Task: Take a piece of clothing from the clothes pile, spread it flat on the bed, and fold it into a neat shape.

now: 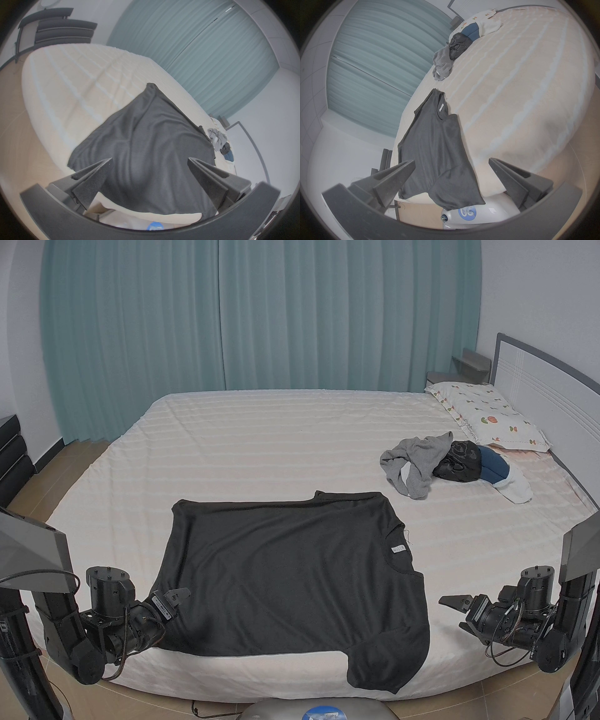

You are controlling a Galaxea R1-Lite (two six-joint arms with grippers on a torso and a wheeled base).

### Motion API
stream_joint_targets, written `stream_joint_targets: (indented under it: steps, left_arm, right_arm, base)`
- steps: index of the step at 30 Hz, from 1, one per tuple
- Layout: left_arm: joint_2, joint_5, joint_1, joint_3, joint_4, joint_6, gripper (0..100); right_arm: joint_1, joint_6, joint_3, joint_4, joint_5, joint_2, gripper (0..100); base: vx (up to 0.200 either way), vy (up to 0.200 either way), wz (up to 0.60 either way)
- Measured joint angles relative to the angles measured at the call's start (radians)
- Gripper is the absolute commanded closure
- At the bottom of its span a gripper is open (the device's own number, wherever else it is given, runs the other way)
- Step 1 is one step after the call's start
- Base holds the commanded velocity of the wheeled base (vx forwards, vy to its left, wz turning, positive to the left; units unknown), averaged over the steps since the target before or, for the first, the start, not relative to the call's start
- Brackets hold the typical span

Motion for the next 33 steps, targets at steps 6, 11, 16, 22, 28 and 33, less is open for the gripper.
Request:
stream_joint_targets:
  steps: [6,11,16,22,28,33]
  left_arm:
    - [0.003,0.044,0.008,0.016,0.011,0.028,0]
    - [0.005,0.044,0.053,0.033,0.012,0.040,0]
    - [0.008,0.033,0.122,0.061,0.010,0.067,0]
    - [0.033,-0.063,0.173,0.117,-0.017,0.072,0]
    - [0.081,-0.086,0.204,0.125,-0.027,0.071,0]
    - [0.136,-0.087,0.210,0.091,-0.029,0.071,0]
  right_arm:
    - [0.003,0.000,0.002,0.000,0.000,0.001,0]
    - [0.003,0.000,0.003,0.000,0.002,0.002,0]
    - [0.013,0.000,0.007,0.000,0.004,0.003,0]
    - [0.031,0.001,0.012,-0.001,0.006,0.005,0]
    - [0.037,0.002,0.014,-0.002,0.007,0.008,0]
    - [0.041,0.003,0.014,-0.002,0.007,0.008,0]
  base:
    - [0.000,0.000,0.00]
    - [0.000,0.000,0.00]
    - [0.000,0.000,0.00]
    - [0.000,0.000,0.00]
    - [0.000,0.000,0.00]
    - [0.000,0.000,0.00]
